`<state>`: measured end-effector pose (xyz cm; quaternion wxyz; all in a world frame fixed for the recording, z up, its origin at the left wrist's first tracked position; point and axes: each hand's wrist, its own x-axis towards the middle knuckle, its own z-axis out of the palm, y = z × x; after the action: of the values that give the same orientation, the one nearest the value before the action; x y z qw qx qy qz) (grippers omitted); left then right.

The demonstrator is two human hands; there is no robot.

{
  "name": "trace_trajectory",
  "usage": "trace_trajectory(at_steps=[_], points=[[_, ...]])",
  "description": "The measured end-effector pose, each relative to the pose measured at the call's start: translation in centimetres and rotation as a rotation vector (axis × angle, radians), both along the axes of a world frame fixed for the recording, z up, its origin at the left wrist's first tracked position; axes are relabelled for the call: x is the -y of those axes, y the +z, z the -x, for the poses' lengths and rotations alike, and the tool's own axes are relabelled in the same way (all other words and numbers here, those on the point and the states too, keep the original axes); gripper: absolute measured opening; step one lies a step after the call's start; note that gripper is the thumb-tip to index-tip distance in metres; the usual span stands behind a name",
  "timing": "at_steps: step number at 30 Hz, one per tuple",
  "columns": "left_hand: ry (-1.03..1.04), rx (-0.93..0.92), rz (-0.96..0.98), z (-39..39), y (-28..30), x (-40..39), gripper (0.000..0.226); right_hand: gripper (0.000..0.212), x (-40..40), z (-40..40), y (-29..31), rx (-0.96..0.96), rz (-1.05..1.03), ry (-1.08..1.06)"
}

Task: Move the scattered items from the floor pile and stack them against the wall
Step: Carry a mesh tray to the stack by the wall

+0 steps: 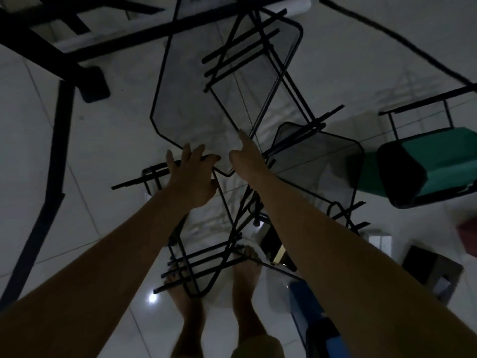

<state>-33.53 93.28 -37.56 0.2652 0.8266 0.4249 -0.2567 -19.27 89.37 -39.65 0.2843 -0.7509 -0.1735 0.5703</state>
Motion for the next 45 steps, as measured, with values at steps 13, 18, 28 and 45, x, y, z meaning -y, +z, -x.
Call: trace_trajectory(at_steps=[13,18,28,45], points=[[-0.038,-0.052,0.024,-2.0,4.3,0.3,0.074,0.068,3.3,-3.6,5.7,0.256,-0.226,-0.257],[-0.016,-0.016,0.011,-3.1,6.5,1.1,0.087,0.067,5.1,-4.8,8.5,0.219,-0.316,-0.435],[-0.191,0.078,-0.271,-4.2,15.9,0.0,0.096,0.062,10.7,-5.6,19.1,-0.222,-0.239,-0.622],[-0.256,0.216,-0.418,-0.9,37.3,9.3,0.078,0.093,14.8,0.9,42.7,0.9,0.042,0.655]])
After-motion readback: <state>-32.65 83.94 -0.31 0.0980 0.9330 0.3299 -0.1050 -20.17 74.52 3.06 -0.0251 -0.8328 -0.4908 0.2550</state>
